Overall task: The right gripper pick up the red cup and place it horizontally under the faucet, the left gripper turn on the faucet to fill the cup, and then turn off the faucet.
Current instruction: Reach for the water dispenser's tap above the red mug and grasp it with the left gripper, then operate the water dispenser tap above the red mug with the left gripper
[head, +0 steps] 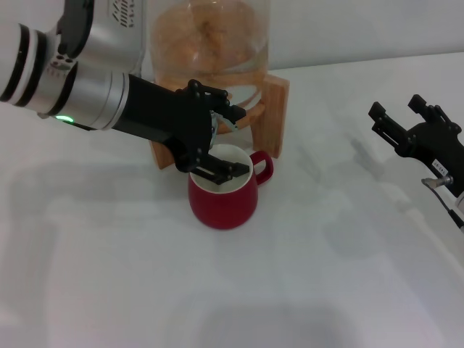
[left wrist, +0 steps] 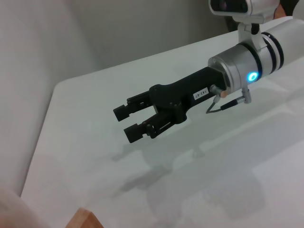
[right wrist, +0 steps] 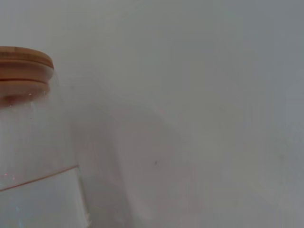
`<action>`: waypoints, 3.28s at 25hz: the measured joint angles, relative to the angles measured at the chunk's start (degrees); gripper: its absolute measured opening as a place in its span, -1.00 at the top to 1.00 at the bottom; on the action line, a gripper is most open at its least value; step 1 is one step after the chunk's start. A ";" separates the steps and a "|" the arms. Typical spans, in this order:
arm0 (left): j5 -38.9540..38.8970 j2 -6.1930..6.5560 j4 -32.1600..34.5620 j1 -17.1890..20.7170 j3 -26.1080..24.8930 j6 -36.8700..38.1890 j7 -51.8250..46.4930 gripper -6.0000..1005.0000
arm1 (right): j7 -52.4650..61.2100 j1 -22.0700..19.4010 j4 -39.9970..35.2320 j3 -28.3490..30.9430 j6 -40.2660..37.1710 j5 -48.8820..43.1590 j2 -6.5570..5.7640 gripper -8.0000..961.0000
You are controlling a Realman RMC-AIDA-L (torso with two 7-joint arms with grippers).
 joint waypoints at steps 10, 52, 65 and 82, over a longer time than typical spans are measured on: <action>0.52 0.00 1.33 0.57 0.15 -0.27 -0.67 -0.63 | -0.03 0.11 0.00 0.08 0.00 0.00 0.00 -0.80; -6.76 -0.54 17.14 14.41 2.75 -0.01 -6.78 -0.63 | 0.00 0.62 0.05 0.16 0.18 0.09 -0.09 -0.79; -5.98 -0.28 8.42 10.85 2.81 1.33 -4.97 -0.63 | -0.14 0.79 0.23 0.07 0.72 0.09 -0.09 -0.79; -3.66 -0.35 6.14 8.07 3.47 1.62 -5.29 -0.63 | -0.36 0.79 0.28 -0.29 0.28 0.08 -0.09 -0.79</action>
